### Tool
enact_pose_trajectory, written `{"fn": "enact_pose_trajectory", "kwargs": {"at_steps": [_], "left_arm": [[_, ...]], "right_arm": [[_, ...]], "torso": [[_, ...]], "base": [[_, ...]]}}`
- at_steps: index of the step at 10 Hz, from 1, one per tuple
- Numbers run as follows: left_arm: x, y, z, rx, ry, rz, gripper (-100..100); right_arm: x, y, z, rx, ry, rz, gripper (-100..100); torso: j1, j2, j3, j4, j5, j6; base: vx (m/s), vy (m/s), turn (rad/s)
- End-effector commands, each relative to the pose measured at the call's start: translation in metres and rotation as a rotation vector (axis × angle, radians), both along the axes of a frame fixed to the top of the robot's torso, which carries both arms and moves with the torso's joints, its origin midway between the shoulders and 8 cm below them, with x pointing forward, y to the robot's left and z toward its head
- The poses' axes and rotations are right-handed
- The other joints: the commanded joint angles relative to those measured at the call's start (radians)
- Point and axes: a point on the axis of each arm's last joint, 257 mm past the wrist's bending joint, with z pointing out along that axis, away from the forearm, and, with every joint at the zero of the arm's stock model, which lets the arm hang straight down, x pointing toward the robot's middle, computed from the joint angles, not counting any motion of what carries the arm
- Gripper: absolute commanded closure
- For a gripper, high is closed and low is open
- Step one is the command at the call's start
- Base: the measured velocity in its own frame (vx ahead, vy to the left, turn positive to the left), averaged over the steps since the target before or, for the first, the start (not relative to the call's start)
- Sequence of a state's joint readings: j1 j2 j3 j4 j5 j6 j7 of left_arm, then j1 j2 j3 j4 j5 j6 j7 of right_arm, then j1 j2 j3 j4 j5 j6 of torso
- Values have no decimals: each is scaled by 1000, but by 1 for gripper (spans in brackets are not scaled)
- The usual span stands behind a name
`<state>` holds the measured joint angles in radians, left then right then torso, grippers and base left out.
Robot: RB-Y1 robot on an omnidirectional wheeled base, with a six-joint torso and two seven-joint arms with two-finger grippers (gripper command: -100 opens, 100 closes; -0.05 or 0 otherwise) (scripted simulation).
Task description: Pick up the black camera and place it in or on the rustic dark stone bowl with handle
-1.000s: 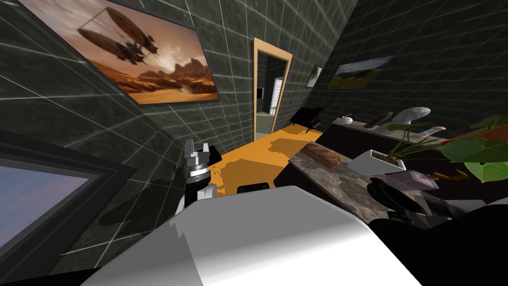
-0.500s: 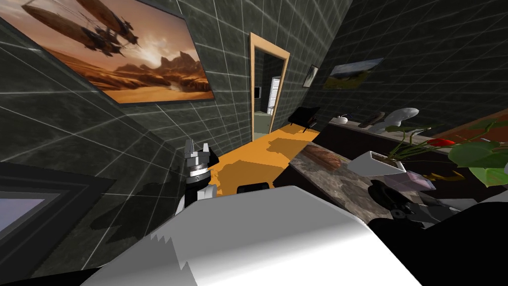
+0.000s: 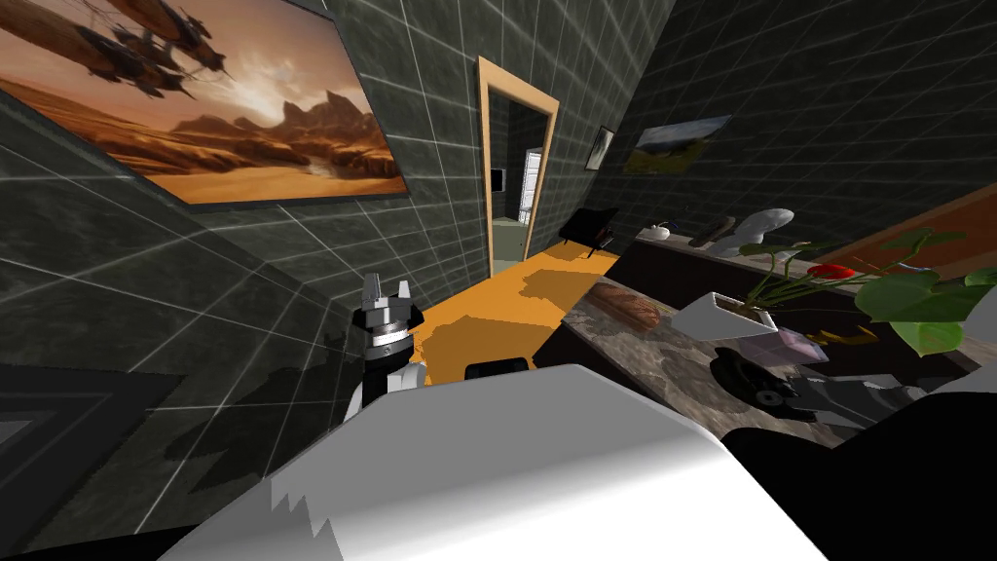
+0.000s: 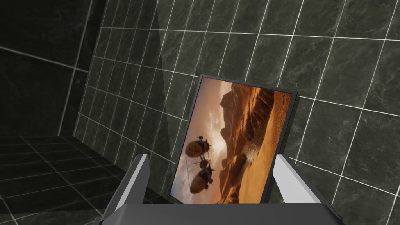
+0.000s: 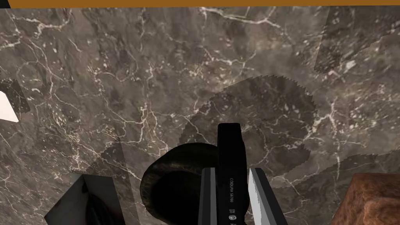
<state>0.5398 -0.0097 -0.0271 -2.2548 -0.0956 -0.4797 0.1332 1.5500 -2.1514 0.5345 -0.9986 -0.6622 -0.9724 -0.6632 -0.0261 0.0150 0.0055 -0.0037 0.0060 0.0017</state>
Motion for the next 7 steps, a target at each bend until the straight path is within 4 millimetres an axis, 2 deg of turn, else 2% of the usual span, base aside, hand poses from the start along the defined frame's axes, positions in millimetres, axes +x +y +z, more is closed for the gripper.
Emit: {"fn": "enact_pose_trajectory", "kwargs": {"at_steps": [1, 3, 4, 5, 6, 7], "left_arm": [[0, 0, 0, 0, 0, 0, 0], [0, 0, 0, 0, 0, 0, 0], [0, 0, 0, 0, 0, 0, 0], [0, 0, 0, 0, 0, 0, 0], [0, 0, 0, 0, 0, 0, 0], [0, 0, 0, 0, 0, 0, 0]], "right_arm": [[15, -7, 5, -12, -16, 9, 100], [43, -18, 15, -35, -49, 31, 100], [43, -18, 15, -35, -49, 31, 100], [58, -23, 20, -46, -65, 43, 100], [58, -23, 20, -46, -65, 43, 100], [72, -27, 25, -56, -82, 54, 100]], "torso": [[0, 0, 0, 0, 0, 0], [-1, 0, 0, 0, 0, 2], [-3, -1, 0, 0, 0, 1], [-2, -1, 0, 0, 0, 0], [-1, -1, 0, 0, 1, 1], [-1, 0, 0, 0, 0, 1]], "base": [[18, -21, -94], [36, -55, -173], [35, -50, -47], [26, -50, -115], [23, -37, -48], [19, -41, -101]]}}
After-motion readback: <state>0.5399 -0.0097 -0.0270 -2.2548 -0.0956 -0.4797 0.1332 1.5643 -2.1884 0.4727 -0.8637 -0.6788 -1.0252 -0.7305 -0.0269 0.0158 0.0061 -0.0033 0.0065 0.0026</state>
